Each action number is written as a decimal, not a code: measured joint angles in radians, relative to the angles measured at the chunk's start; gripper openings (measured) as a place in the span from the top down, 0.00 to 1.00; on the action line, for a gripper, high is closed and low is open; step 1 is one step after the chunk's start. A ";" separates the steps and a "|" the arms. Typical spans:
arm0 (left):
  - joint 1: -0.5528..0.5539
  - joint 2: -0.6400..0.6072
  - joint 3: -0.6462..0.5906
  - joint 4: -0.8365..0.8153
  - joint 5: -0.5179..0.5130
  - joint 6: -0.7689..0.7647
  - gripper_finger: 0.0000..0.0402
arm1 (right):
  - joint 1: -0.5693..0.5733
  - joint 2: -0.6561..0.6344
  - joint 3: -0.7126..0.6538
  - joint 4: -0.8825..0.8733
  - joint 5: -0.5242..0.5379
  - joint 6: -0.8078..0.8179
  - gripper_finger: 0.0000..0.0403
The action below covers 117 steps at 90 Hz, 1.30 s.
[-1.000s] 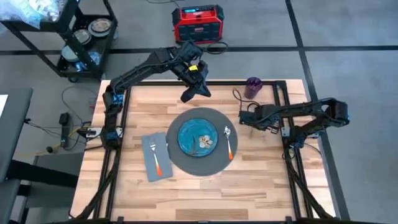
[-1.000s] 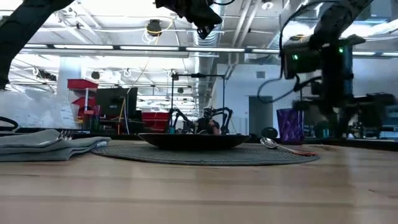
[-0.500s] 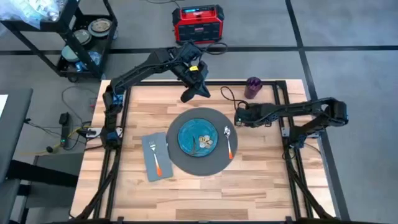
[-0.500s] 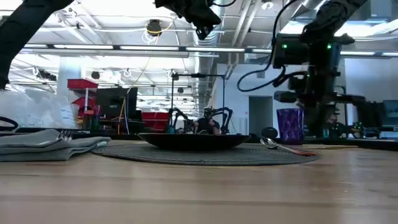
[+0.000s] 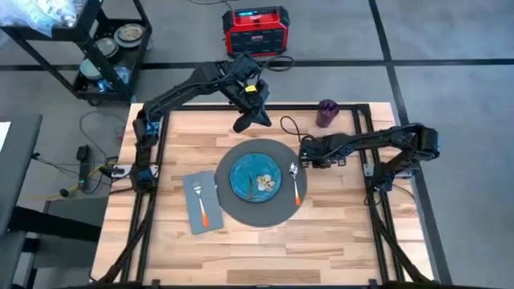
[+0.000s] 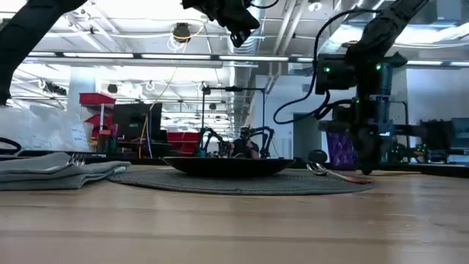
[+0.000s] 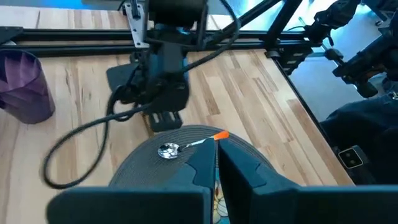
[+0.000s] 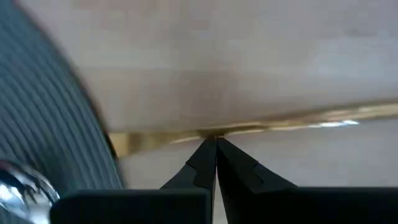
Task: Set table place
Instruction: Put the gold knife on the gray placemat
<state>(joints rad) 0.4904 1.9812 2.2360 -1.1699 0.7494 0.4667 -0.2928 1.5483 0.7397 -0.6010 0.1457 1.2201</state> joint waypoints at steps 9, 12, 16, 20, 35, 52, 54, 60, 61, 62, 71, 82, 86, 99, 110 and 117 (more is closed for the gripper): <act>0.000 0.000 0.000 -0.006 0.000 0.000 1.00 | -0.019 0.030 0.005 0.017 -0.013 -0.014 1.00; 0.000 0.000 0.000 -0.016 0.000 0.000 1.00 | -0.019 0.037 0.006 0.019 -0.013 -0.016 1.00; 0.000 0.000 0.000 -0.024 0.000 0.002 1.00 | -0.026 0.043 0.007 0.022 -0.012 -0.017 1.00; 0.000 0.000 0.000 -0.032 0.000 0.007 1.00 | -0.036 0.043 0.007 0.023 -0.017 -0.017 1.00; 0.000 0.000 0.000 -0.041 0.000 0.026 1.00 | -0.078 0.021 0.003 0.051 -0.028 -0.025 1.00; 0.000 0.000 0.000 -0.041 0.000 0.027 1.00 | -0.103 0.012 0.003 0.129 0.009 -0.047 1.00; 0.000 0.000 0.000 -0.041 0.000 0.027 1.00 | -0.103 0.012 0.003 0.143 0.012 -0.048 1.00; 0.000 0.000 0.000 -0.044 0.000 0.027 1.00 | -0.104 0.013 0.003 0.165 0.014 -0.049 1.00; 0.000 0.000 0.000 -0.045 0.000 0.027 1.00 | -0.104 0.013 0.003 0.167 0.014 -0.049 1.00; 0.000 0.000 0.000 -0.045 0.000 0.027 1.00 | -0.104 0.013 0.003 0.169 0.014 -0.049 1.00; 0.000 0.000 0.000 -0.045 0.000 0.027 1.00 | -0.103 0.011 0.003 0.176 0.010 -0.051 1.00; 0.000 0.000 0.000 -0.045 0.000 0.027 1.00 | -0.092 0.010 0.003 0.168 0.010 -0.059 1.00; 0.000 0.000 0.000 -0.045 0.000 0.027 1.00 | -0.083 0.010 0.003 0.162 0.009 -0.059 1.00; 0.000 0.000 0.000 -0.045 0.000 0.027 1.00 | -0.066 0.009 0.003 0.121 0.012 -0.062 1.00; 0.000 0.000 0.000 -0.045 0.000 0.027 1.00 | -0.057 0.008 0.004 0.064 0.014 -0.056 1.00; 0.000 0.000 0.000 -0.046 0.000 0.026 1.00 | -0.028 0.008 0.005 0.029 0.022 -0.034 1.00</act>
<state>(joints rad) 0.4904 1.9812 2.2364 -1.2158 0.7490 0.4930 -0.3209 1.5558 0.7444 -0.5722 0.1675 1.1861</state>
